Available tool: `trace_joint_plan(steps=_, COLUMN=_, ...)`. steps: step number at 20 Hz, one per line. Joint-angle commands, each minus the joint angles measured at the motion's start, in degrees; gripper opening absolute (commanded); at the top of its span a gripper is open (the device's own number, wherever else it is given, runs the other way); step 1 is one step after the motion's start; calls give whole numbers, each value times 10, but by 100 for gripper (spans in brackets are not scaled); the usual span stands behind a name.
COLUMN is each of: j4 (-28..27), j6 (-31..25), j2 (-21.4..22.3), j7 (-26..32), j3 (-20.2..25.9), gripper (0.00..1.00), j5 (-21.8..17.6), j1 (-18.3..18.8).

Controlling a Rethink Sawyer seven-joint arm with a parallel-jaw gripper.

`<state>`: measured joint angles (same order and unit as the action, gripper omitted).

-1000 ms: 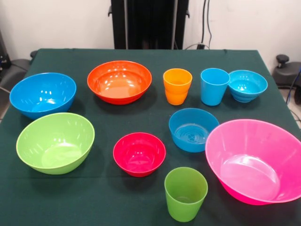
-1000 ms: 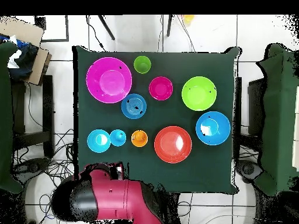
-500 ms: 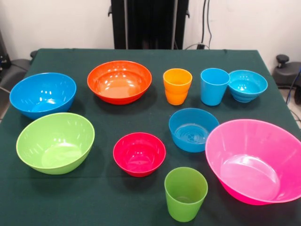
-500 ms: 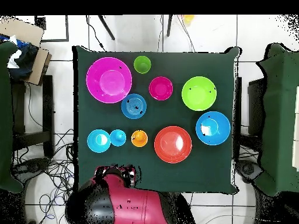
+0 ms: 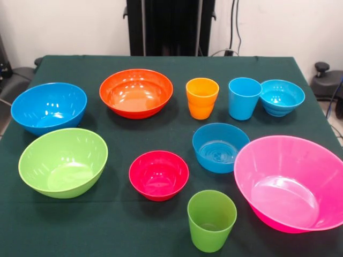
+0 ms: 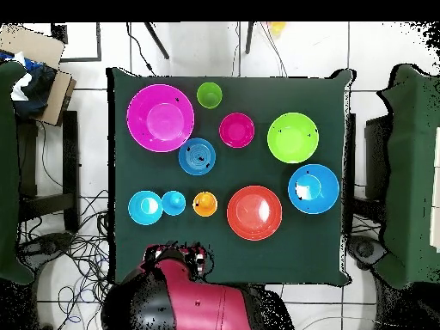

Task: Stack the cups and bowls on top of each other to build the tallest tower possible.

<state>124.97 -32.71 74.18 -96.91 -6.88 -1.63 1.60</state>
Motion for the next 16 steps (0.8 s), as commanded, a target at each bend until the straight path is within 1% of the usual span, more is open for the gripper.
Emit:
trace_joint_plan(steps=1, j4=74, j6=104, j2=-94, j7=-81, j3=55, gripper=100, j5=28, j1=24)
trace_joint_plan(steps=3, j4=60, j6=133, j2=-122, j7=-114, j3=40, gripper=100, j5=9, j1=7)
trace_joint_plan(steps=5, j4=48, j6=148, j2=-143, j7=-129, j3=25, gripper=100, j5=-5, j1=-7)
trace_joint_plan(steps=9, j4=49, j6=177, j2=-167, j7=-124, j3=25, gripper=100, j5=-4, j1=-4)
trace_joint_plan(steps=10, j4=50, j6=175, j2=-167, j7=-124, j3=27, gripper=100, j5=0, j1=-5)
trace_joint_plan(steps=11, j4=45, j6=157, j2=-159, j7=-130, j3=20, gripper=100, j5=5, j1=-15)
trace_joint_plan(steps=12, j4=34, j6=112, j2=-138, j7=-137, j3=9, gripper=100, j5=9, j1=-32)
trace_joint_plan(steps=13, j4=11, j6=46, j2=-111, j7=-148, j3=-9, gripper=100, j5=8, j1=-59)
trace_joint_plan(steps=14, j4=-24, j6=-30, j2=-85, j7=-160, j3=-24, gripper=100, j5=2, j1=-85)
trace_joint_plan(steps=15, j4=-65, j6=-100, j2=-68, j7=-173, j3=-31, gripper=100, j5=-3, j1=-105)
trace_joint_plan(steps=16, j4=-105, j6=-155, j2=-62, j7=-176, j3=-29, gripper=100, j5=-6, j1=-114)
